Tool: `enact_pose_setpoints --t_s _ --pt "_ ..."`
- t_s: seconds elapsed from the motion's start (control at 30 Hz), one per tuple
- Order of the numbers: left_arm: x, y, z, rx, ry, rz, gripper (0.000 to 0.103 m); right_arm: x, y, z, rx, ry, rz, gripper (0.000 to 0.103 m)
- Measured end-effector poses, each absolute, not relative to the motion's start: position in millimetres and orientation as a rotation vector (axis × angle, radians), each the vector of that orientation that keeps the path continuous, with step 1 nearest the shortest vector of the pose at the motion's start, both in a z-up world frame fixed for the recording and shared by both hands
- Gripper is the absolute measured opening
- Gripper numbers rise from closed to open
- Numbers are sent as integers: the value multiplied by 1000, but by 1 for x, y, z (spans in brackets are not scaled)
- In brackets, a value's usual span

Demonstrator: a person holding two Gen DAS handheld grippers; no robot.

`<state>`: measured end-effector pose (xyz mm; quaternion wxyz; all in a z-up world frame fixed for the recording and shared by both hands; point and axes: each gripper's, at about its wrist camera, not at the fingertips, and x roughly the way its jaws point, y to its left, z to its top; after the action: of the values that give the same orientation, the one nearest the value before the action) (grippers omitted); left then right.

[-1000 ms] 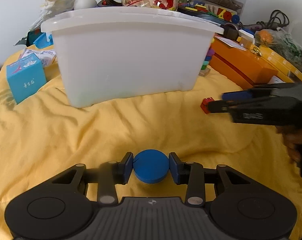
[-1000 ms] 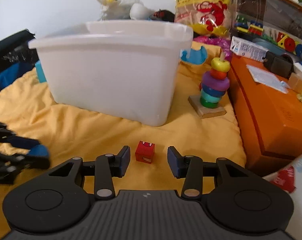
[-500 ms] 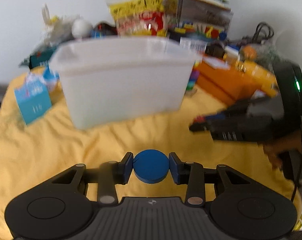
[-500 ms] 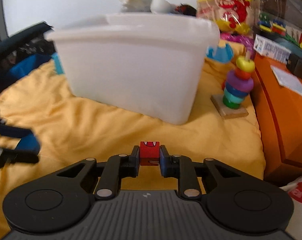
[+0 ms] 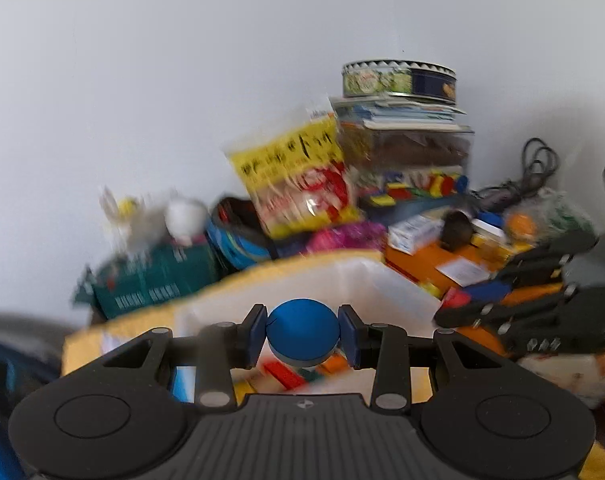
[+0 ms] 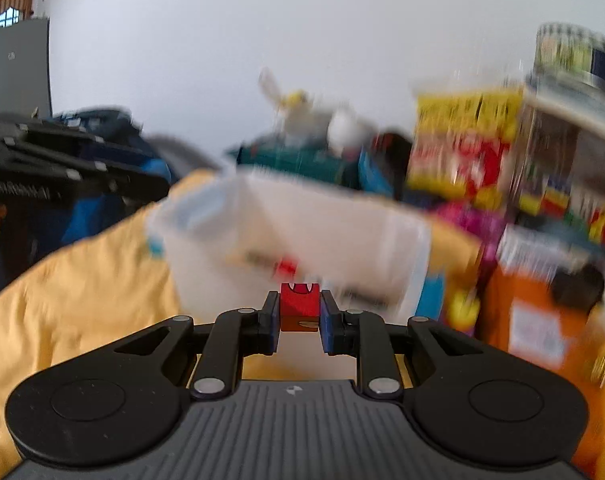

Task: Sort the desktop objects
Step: 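Carry the blue disc and red cube over the white bin and open both tools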

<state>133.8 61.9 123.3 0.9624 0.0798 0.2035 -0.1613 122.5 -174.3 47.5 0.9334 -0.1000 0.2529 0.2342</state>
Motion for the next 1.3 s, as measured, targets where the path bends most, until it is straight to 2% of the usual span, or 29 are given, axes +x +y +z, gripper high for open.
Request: enact_pose_setpoints --t_s 0.2,0.4,0.47,0.5,0.6,0.67,0.7,0.77,0.8,0.83,0.9,1.1,1.2,1.3 --pt "191 59 131 152 426 -320 42 173 -162 78 -162 473 420 22" --pt "227 49 81 129 570 -314 42 212 -148 51 -131 579 356 22" --pt "230 47 69 113 605 -333 49 221 -144 35 -121 634 346 23" --pt "229 47 66 123 615 -333 51 225 -143 26 -127 670 339 28" --pt "216 46 67 163 598 -341 55 226 -144 17 -131 743 342 31" --pt "207 49 74 164 567 -325 69 224 -143 19 -156 744 351 40" --pt "202 50 79 162 547 -309 71 222 -143 21 -171 743 345 49" --pt "191 53 86 157 518 -269 84 217 -144 27 -191 737 338 55" --pt "188 53 89 163 519 -240 86 216 -145 30 -194 738 341 61" --pt "187 53 90 170 530 -219 86 214 -147 34 -190 743 339 74" --pt "190 53 92 176 564 -188 86 214 -150 39 -195 771 331 90" --pt "195 37 94 347 579 -69 86 215 -156 44 -222 861 289 101" --pt "193 29 100 384 576 -58 86 215 -160 42 -221 887 275 102" --pt "199 27 106 319 652 -89 86 213 -162 40 -215 909 293 102"
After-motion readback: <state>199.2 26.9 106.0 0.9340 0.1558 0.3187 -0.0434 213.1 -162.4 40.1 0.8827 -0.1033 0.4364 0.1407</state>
